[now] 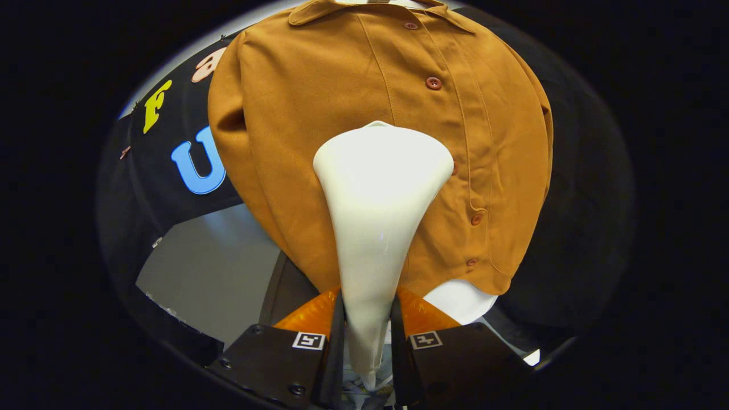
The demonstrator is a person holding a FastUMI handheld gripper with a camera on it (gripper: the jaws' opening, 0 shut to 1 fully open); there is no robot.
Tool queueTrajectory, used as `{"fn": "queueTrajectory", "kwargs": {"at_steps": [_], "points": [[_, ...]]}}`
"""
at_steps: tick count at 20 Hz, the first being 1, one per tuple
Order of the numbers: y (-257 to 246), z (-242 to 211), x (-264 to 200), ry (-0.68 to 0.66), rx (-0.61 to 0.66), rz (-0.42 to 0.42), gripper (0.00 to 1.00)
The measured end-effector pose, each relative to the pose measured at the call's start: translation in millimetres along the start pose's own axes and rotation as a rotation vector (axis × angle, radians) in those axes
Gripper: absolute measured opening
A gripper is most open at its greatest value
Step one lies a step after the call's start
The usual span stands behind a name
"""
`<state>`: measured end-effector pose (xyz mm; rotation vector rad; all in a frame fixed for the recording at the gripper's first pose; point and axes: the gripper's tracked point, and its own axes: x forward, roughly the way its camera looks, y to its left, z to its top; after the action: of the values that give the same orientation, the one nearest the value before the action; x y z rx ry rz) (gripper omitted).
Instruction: Iron the clothes twice with a garment steamer, once on the left side and once on the right side.
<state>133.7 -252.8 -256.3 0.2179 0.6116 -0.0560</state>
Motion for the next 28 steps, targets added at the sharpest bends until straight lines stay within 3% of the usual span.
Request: {"fn": "queueTrajectory", "kwargs": {"at_steps": [11,15,19,25,28], "points": [[-54.5,118.9,-91.7,-0.344,0.019,-0.111,0.39],[-82.3,154.8,-108.3,-0.429,0.052,-0.101,0.39],[-111.2,170.7,-95.9,-0.449,0.08,-0.083,0.39],[-122.7,171.6,-59.7,-0.396,0.101,0.041,0.39],[-128.7,163.5,-47.3,-0.376,0.111,0.055,0.39]]}}
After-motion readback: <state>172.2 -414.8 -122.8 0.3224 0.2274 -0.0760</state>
